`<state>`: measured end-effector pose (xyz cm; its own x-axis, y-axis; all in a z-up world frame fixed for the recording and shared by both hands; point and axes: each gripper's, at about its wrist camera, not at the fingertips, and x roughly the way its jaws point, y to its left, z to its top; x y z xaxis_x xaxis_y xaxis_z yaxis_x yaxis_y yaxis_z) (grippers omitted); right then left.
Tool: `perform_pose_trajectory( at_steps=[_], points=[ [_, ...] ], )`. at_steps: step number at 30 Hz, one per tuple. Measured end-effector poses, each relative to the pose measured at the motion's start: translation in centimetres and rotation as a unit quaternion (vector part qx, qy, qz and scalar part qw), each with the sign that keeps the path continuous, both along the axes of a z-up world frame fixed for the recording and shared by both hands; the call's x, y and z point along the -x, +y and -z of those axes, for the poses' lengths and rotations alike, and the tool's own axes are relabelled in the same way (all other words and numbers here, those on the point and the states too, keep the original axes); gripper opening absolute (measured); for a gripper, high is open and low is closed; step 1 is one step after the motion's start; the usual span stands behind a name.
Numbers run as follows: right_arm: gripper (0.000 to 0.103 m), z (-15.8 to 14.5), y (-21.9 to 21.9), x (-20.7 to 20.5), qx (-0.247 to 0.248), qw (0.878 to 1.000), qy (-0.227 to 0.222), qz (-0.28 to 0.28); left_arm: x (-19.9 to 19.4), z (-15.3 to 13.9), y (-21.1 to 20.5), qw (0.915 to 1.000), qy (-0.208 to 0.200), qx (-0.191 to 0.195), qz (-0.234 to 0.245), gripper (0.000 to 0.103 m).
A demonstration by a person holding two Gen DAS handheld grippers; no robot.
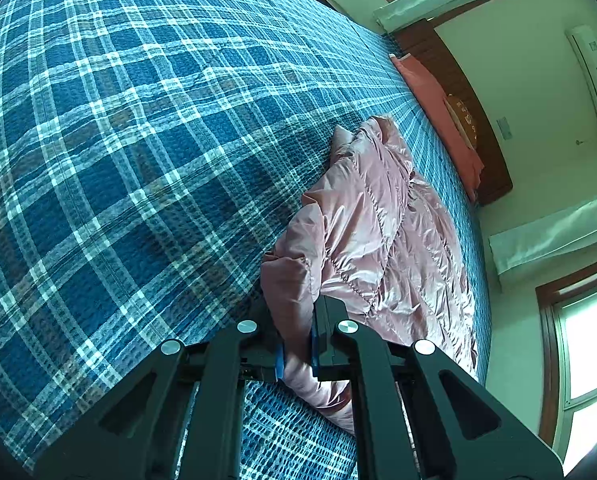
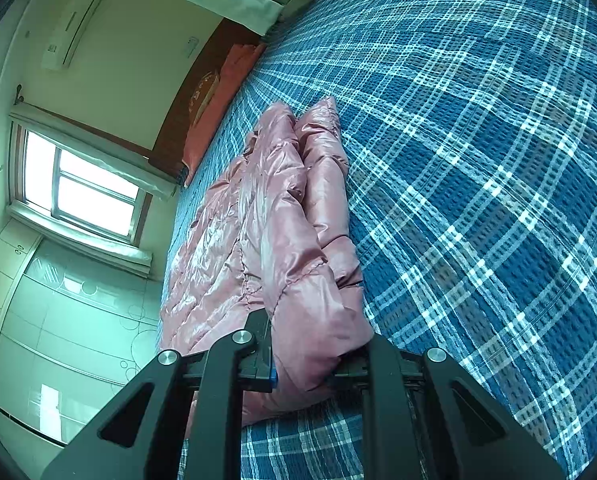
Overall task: Fold large clothes
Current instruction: 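Grasp the strip end with both grippers and fold it toward the collar, then lay the folded end down, open both grippers and pull back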
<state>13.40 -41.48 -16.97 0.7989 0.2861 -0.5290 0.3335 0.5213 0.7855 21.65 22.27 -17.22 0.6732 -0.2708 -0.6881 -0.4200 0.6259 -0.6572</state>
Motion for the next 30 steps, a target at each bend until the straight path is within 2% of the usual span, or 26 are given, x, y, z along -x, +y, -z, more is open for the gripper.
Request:
perform_pose_trajectory(
  at_steps=[5,10,15,18,22,23,24,26,30],
  points=[
    [0.017,0.7,-0.5,0.1,-0.009,1.0,-0.001,0.0,-0.6,0.2,-0.1,0.9999,0.002,-0.012,0.009,0.01],
    [0.024,1.1,-1.0,0.6,-0.012,1.0,-0.002,0.003,-0.5,0.2,0.1,0.9998,0.003,-0.016,0.01,0.017],
    [0.036,1.4,-2.0,1.7,-0.014,1.0,-0.004,0.015,-0.7,0.6,0.6,0.9998,0.011,-0.013,0.004,0.038],
    [0.042,1.8,-2.6,2.3,-0.017,1.0,-0.002,0.026,-0.9,1.1,0.7,0.9997,0.017,-0.014,0.009,0.041],
    [0.04,2.2,-2.9,2.8,-0.023,0.999,-0.001,0.03,-1.3,1.1,0.3,0.999,0.016,-0.037,0.019,0.041],
    [0.037,2.2,-2.9,2.9,-0.021,0.999,-0.001,0.03,-1.4,1.1,0.2,0.9988,0.016,-0.041,0.022,0.038],
    [0.035,2.3,-2.8,2.9,-0.018,0.999,0.0,0.029,-1.5,1.1,0.1,0.9987,0.014,-0.042,0.025,0.031],
    [0.03,2.5,-2.7,3.0,-0.014,1.0,0.003,0.026,-1.7,1.3,0.0,0.9987,0.014,-0.04,0.029,0.027],
    [0.03,3.1,-2.3,3.0,-0.016,1.0,0.005,0.025,-2.0,1.6,-0.2,0.9984,0.013,-0.044,0.033,0.025]
  ],
)
